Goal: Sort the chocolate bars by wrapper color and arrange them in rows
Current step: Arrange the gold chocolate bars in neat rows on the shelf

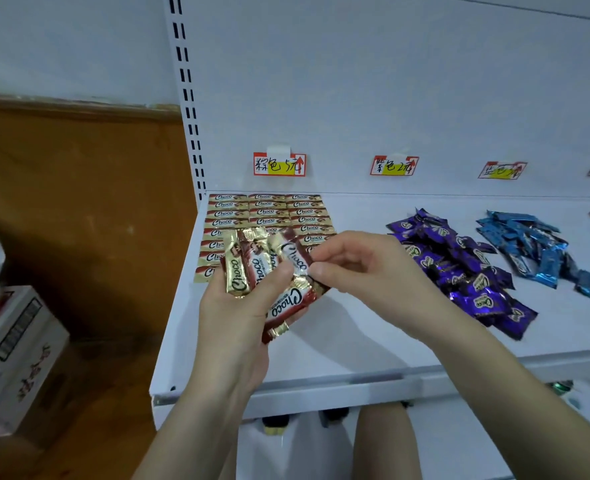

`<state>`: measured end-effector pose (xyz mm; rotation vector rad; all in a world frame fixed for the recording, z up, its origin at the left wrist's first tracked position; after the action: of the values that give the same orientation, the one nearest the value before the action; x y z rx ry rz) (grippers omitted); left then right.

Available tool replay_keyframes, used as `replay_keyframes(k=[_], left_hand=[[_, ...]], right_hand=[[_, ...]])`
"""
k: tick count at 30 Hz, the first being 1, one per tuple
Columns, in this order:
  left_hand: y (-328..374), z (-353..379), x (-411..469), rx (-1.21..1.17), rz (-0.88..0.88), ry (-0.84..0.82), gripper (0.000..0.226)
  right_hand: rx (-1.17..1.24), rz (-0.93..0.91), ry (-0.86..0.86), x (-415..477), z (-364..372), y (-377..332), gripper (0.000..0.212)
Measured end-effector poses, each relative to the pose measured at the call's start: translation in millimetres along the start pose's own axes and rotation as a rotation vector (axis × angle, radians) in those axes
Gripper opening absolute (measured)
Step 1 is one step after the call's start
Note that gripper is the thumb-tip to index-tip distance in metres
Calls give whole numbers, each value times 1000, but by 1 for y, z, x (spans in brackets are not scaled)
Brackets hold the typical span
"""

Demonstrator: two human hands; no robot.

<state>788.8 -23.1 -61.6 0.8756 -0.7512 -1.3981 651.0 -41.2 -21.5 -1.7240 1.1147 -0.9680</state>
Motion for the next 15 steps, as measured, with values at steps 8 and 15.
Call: replay_keyframes(k=[8, 15], left_hand=[[-4, -4, 10, 73, 24, 44, 31], [-18, 3, 20, 67, -30, 47, 30]], right_hand=[[-374, -195, -50, 7, -19, 2, 7], [-811, -484, -36, 7, -25, 19, 31]])
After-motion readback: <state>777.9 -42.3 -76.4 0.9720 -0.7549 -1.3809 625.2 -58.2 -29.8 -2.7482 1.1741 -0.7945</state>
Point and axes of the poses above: each hand's wrist, its own x-axis towards the middle knuckle, its own z-axis out of the palm, y = z × x, the point moved 4 cm from there along x, towards the middle knuckle, and after that the axes turned 5 degrees about -y, right-handed, at the moved point
